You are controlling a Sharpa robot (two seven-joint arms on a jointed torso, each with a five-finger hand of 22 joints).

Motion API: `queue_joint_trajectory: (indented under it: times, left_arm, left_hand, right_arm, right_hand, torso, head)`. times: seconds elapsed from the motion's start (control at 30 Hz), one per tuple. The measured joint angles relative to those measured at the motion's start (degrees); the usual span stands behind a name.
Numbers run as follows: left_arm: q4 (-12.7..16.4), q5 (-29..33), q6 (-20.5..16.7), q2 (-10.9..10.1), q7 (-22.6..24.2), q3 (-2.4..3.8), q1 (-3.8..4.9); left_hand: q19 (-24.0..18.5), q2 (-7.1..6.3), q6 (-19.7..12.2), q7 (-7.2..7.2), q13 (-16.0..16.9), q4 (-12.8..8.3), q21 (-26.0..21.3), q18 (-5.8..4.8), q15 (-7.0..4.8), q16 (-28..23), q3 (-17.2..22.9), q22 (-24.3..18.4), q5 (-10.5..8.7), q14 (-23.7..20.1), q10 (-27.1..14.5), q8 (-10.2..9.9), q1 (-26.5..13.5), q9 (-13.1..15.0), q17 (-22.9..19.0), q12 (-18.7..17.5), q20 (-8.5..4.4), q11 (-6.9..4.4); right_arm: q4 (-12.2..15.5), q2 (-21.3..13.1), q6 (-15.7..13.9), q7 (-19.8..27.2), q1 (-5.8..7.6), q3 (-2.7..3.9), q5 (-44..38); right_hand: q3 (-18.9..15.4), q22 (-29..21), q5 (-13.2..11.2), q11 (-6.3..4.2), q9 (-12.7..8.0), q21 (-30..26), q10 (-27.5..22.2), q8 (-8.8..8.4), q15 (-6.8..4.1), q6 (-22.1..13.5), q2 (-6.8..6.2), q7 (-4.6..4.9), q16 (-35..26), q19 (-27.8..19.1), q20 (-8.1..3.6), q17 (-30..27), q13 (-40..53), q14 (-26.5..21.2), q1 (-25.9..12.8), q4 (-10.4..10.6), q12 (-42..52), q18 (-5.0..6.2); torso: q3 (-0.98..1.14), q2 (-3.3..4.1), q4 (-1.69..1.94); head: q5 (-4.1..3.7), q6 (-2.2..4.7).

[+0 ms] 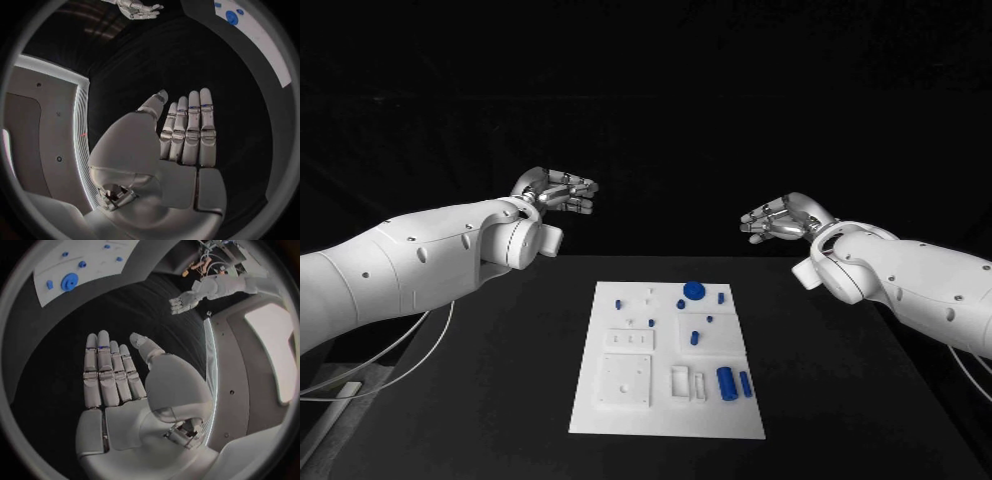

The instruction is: Assemble the parts on the task board

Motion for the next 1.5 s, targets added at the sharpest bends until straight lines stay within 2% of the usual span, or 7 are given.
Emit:
queue_joint_trajectory:
  times: [0.17, 0.5, 0.73, 0.93, 1.03, 1.23, 1.5]
  left_arm:
    - [3.27, -1.12, 0.16, -1.65, -0.12, -0.01, 0.10]
    - [10.05, -2.32, 0.30, -4.88, -0.53, -0.02, 0.69]
    - [14.37, -2.63, 0.69, -6.35, -0.69, 0.03, 1.00]
    - [16.90, -2.74, 0.99, -7.27, -0.75, 0.10, 1.41]
    - [17.97, -2.77, 1.08, -7.70, -0.76, 0.13, 1.81]
    - [19.86, -2.81, 1.12, -8.42, -0.76, 0.17, 2.61]
    - [22.18, -2.92, 1.13, -9.25, -0.77, 0.20, 3.29]
  left_hand:
    - [-1.26, 0.00, 1.10, -0.53, 0.00, -0.95, 3.66, -0.89, -0.49, 3.02, -0.40, 2.92, 0.00, -0.37, 1.56, -0.23, 0.00, 0.40, 1.35, -0.23, -1.58, -0.60]
    - [-6.07, 0.49, 1.10, -0.53, -0.01, -1.72, 8.98, -0.84, -0.27, 5.61, -0.35, 7.96, 0.00, -2.43, 1.42, -0.23, -0.49, 0.71, 2.11, -0.23, -1.10, -0.46]
    - [-6.51, 0.55, 1.10, -0.53, -0.01, -2.04, 9.90, -0.83, -0.27, 6.33, -0.02, 9.07, 0.00, -2.43, 1.35, -0.22, -1.02, 0.84, 1.95, -0.23, -1.07, -0.39]
    - [-6.81, 0.55, 1.10, -0.52, -0.02, -2.07, 9.91, -0.84, -0.27, 6.36, 0.02, 9.26, 0.00, -2.43, 1.35, -0.22, -1.02, 0.83, 1.86, -0.23, -1.17, -0.39]
    - [-7.01, 0.25, 0.98, -0.41, -0.02, -2.08, 9.91, -0.83, -0.27, 6.36, 0.03, 9.26, 0.00, -2.85, 1.33, -0.22, -1.32, 0.83, 1.75, -0.23, -0.97, -0.38]
    - [-7.21, 0.25, 0.89, -0.32, -0.02, -2.08, 9.91, -0.83, -0.07, 6.36, 0.03, 9.26, 0.00, -3.05, 0.96, -0.22, -1.32, 0.83, 1.61, -0.23, -0.77, -0.07]
    - [-7.21, 0.11, 0.68, -0.11, -0.02, -2.21, 9.91, -0.83, -0.07, 6.35, 0.16, 9.21, 0.00, -3.05, 0.51, -0.22, -1.65, 0.82, 1.44, -0.23, -0.76, 0.05]
  right_arm:
    - [0.44, 1.25, 0.01, -0.30, 0.74, 0.03, -10.30]
    - [1.60, 3.79, 0.58, -2.74, 1.81, 0.05, -28.36]
    - [1.13, 5.82, 0.83, -6.31, 1.97, -0.02, -39.15]
    - [0.48, 6.97, 0.76, -8.92, 1.93, -0.69, -45.59]
    - [0.17, 7.48, 0.77, -9.92, 1.88, -1.09, -47.91]
    - [-0.62, 8.36, 0.80, -11.48, 1.55, -1.60, -51.04]
    - [-1.03, 8.88, 0.81, -12.73, 0.59, -2.05, -53.19]
  right_hand:
    - [-0.06, 2.14, -0.46, -1.54, 0.00, 4.19, 3.67, 0.00, -2.54, 2.59, -0.46, -0.73, 1.60, 5.82, -2.95, 4.08, 0.00, 6.40, 0.29, -0.79, 0.00, 0.00]
    - [0.55, 7.75, -3.12, -2.04, -0.15, 11.57, 3.52, 0.00, -3.37, 3.75, -0.76, -1.49, 9.65, 8.21, -4.69, 14.76, 0.00, 6.94, -0.02, -2.15, 0.00, -0.02]
    - [5.72, 13.67, -6.19, -2.04, -0.21, 17.24, 3.52, 0.00, -3.60, 3.87, -2.91, -1.60, 15.15, 6.91, -4.48, 21.69, -0.09, 6.74, -1.29, -2.23, 0.00, 1.28]
    - [7.61, 17.75, -7.78, -2.04, -0.21, 20.55, 3.52, 0.00, -3.62, 3.93, -4.17, -1.66, 19.70, 6.85, -3.70, 25.25, -0.09, 6.75, -1.30, -0.86, 0.00, 3.50]
    - [8.07, 19.01, -8.61, -1.84, -0.21, 21.62, 2.66, 0.00, -3.67, 3.89, -4.94, -1.70, 22.54, 7.18, -3.22, 26.71, -0.08, 6.80, -1.46, -0.40, 0.00, 3.61]
    - [8.81, 21.46, -9.29, -1.61, -0.20, 22.77, 1.25, 0.00, -3.71, 2.86, -6.11, -1.70, 29.49, 8.68, -2.18, 29.49, -0.08, 6.81, -1.29, 0.83, 0.00, 5.33]
    - [9.44, 24.96, -9.28, -1.53, -0.20, 22.86, 1.17, 0.00, -3.78, 2.59, -7.14, -1.59, 34.22, 9.36, -1.50, 29.35, -0.08, 6.74, -0.86, 1.79, 0.00, 5.79]
  torso:
    - [-0.30, 0.92, 0.35]
    - [-1.14, 3.80, 1.42]
    - [-1.60, 5.70, 2.57]
    - [-2.02, 7.17, 3.56]
    - [-2.13, 7.83, 3.96]
    - [-2.22, 9.04, 4.38]
    - [-2.26, 10.35, 4.77]
  head:
    - [-0.27, 0.42]
    - [-0.81, 1.86]
    - [-1.68, 2.49]
    - [-2.27, 2.97]
    - [-2.44, 3.05]
    - [-2.83, 3.22]
    - [-2.98, 3.17]
